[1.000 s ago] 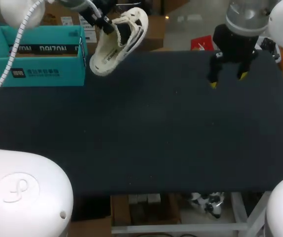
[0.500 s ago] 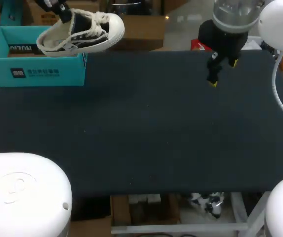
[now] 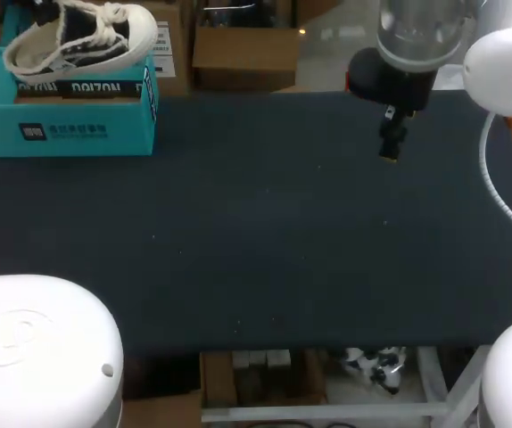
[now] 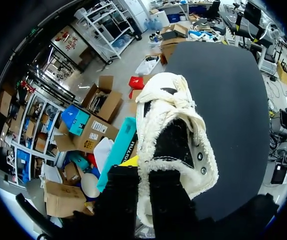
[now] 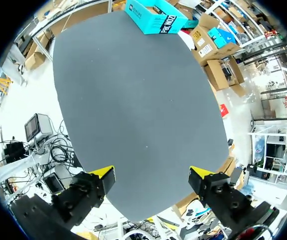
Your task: Open the shoe tongue, take the insole out of the shoe, put the insole back into the shoe, and pack the shoe into the shoebox
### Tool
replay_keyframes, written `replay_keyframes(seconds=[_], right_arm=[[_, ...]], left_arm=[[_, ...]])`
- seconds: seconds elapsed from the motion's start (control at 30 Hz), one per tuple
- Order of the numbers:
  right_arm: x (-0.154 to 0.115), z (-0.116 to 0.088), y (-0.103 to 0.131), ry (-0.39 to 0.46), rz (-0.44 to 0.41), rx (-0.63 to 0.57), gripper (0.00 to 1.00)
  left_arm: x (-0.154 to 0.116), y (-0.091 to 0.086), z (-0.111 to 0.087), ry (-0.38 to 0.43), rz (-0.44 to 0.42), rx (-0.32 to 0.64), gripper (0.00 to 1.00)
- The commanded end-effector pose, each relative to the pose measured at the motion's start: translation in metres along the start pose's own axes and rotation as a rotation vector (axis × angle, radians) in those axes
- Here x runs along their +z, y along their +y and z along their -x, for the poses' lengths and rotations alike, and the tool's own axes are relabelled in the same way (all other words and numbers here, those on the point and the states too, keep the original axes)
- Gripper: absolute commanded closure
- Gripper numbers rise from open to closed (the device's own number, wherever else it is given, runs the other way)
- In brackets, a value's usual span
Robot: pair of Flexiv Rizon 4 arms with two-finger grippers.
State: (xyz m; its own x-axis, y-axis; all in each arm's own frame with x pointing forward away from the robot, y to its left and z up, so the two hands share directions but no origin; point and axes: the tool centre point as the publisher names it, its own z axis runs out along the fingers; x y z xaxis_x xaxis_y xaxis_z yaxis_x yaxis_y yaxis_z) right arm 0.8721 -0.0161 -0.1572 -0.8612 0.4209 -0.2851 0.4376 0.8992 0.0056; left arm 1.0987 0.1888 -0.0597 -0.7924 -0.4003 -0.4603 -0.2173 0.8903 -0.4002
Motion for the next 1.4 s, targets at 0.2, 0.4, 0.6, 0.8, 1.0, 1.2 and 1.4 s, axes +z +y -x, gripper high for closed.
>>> replay_keyframes(seconds=[0.2,0.4,0.6,0.8,1.0,1.2,1.4], right_arm=[[0.000,-0.001,-0.002,-0.002,0.003,-0.001,0.00],[0.000,-0.001,-0.002,-0.002,0.003,-0.001,0.00],[0.000,-0.001,-0.002,-0.002,0.003,-0.001,0.00],[0.000,-0.001,-0.002,-0.002,0.003,-0.001,0.00],[0.000,-0.001,-0.002,-0.002,0.003,-0.001,0.00],[0.001,0.001,0.009,0.030,0.009,-0.139,0.00],[0.009,-0.010,0.009,0.089,0.012,-0.220,0.00]], left_arm=[[0.051,0.036,0.092,0.088,-0.010,0.041,1.00],[0.078,0.054,0.121,0.120,0.009,0.086,1.00],[0.106,0.078,0.130,0.142,0.034,0.125,1.00],[0.134,0.103,0.131,0.178,0.055,0.149,1.00],[0.171,0.112,0.126,0.264,0.053,0.166,1.00],[0.193,0.117,0.114,0.299,0.069,0.192,1.00],[0.209,0.120,0.097,0.339,0.091,0.235,1.00]])
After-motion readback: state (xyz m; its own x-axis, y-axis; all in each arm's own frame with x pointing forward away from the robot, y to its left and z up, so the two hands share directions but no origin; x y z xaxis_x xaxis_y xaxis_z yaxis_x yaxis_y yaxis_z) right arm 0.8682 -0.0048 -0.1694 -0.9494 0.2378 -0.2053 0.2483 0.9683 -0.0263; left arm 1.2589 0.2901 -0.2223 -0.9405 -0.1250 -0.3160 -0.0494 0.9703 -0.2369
